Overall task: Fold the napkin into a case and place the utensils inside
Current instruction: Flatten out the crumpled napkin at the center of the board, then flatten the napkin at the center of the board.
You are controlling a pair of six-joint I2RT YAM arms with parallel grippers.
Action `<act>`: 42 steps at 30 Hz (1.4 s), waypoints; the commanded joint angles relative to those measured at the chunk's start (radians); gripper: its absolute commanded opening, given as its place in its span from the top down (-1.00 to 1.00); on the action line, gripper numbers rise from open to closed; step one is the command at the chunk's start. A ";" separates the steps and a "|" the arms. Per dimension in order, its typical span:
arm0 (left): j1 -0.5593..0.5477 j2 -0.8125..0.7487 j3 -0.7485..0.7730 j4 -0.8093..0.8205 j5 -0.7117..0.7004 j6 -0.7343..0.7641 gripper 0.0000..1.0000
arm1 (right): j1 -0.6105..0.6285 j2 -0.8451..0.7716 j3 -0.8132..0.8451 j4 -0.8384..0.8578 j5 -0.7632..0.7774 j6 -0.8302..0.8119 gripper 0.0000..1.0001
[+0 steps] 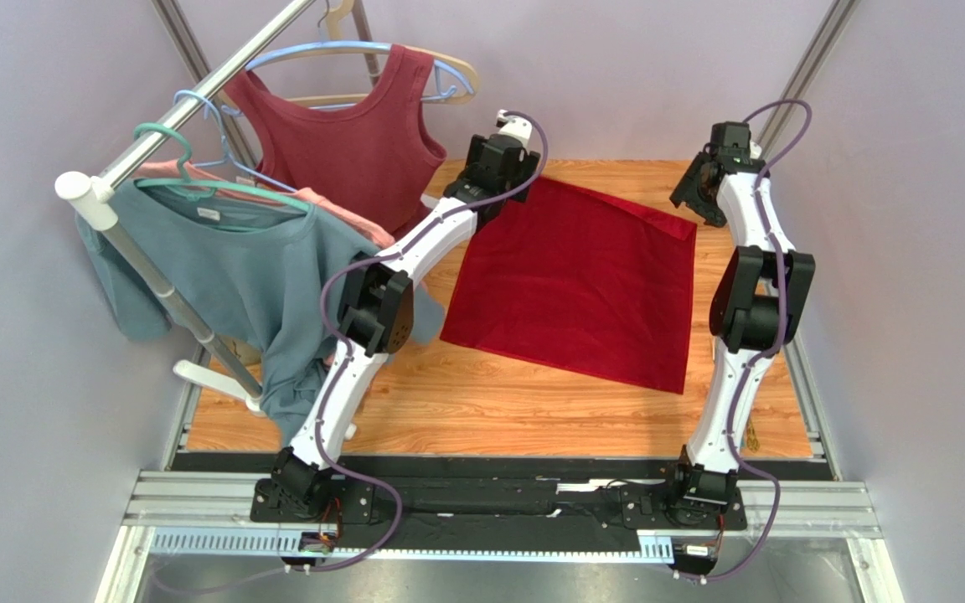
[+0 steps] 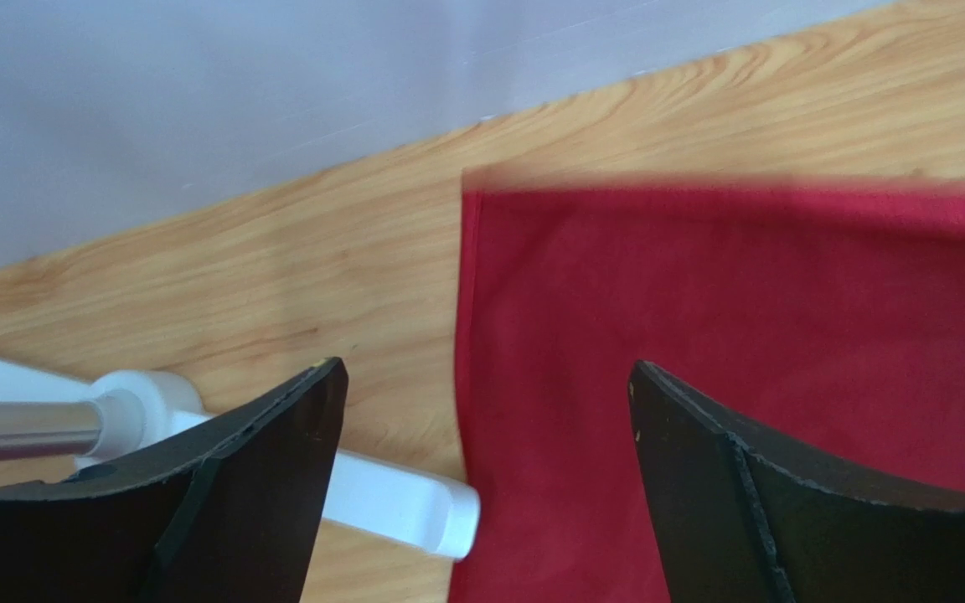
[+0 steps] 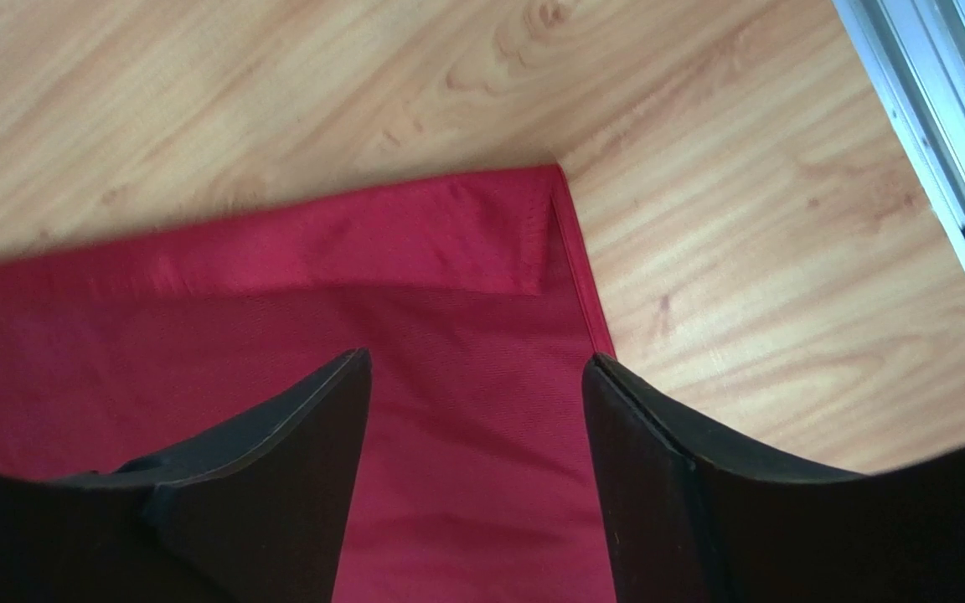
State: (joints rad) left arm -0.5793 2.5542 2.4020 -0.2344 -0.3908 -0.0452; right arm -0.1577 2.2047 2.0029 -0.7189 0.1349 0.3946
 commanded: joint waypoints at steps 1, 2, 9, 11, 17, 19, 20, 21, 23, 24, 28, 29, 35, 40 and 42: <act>-0.007 -0.243 -0.119 -0.065 0.041 -0.016 -0.84 | 0.000 -0.113 -0.005 -0.169 0.028 -0.030 -0.34; -0.007 -0.302 -0.211 -0.013 0.079 -0.036 -0.81 | 0.001 -0.144 -0.059 -0.166 0.038 -0.013 -0.34; -0.056 -0.572 -0.735 0.085 0.355 -0.220 -0.13 | 0.153 -0.401 -0.483 -0.042 -0.037 0.055 -0.25; -0.080 -0.592 -0.777 0.070 0.343 -0.225 -0.09 | 0.226 -0.422 -0.562 -0.025 -0.028 0.062 -0.20; -0.155 -0.577 -0.906 0.032 0.346 -0.287 -0.02 | 0.296 -0.413 -0.693 0.018 -0.060 0.099 0.09; -0.165 -0.571 -0.928 0.004 0.340 -0.330 0.02 | 0.345 -0.421 -0.737 0.035 -0.040 0.093 0.07; -0.169 -0.572 -0.940 -0.015 0.325 -0.340 0.02 | 0.372 -0.424 -0.748 0.038 -0.011 0.099 0.06; -0.174 -0.575 -0.964 -0.019 0.310 -0.350 0.02 | 0.383 -0.428 -0.759 0.039 -0.003 0.102 0.05; -0.182 -0.577 -0.981 -0.049 0.311 -0.377 0.01 | 0.414 -0.447 -0.800 0.048 0.015 0.105 0.03; -0.183 -0.575 -0.983 -0.075 0.296 -0.402 0.01 | 0.420 -0.451 -0.820 0.050 0.029 0.108 0.01; -0.197 -0.594 -1.052 -0.109 0.331 -0.461 -0.02 | 0.432 -0.497 -0.970 0.075 0.017 0.138 -0.04; -0.209 -0.600 -1.072 -0.105 0.336 -0.467 -0.03 | 0.435 -0.528 -0.996 0.081 -0.010 0.141 -0.05; -0.251 -0.641 -1.193 -0.106 0.363 -0.475 -0.04 | 0.474 -0.652 -1.193 0.122 -0.171 0.187 -0.06; -0.300 -0.842 -1.327 -0.088 0.302 -0.426 -0.04 | 0.474 -0.878 -1.130 0.024 -0.088 0.170 -0.20; -0.307 -0.905 -1.305 -0.100 0.291 -0.397 -0.03 | 0.422 -0.899 -1.020 -0.017 0.053 0.152 -0.31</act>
State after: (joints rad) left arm -0.8761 1.7485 1.0710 -0.3374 -0.0761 -0.4843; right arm 0.3058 1.3586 0.8471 -0.7109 0.0570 0.5564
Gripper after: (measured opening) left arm 0.516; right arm 0.618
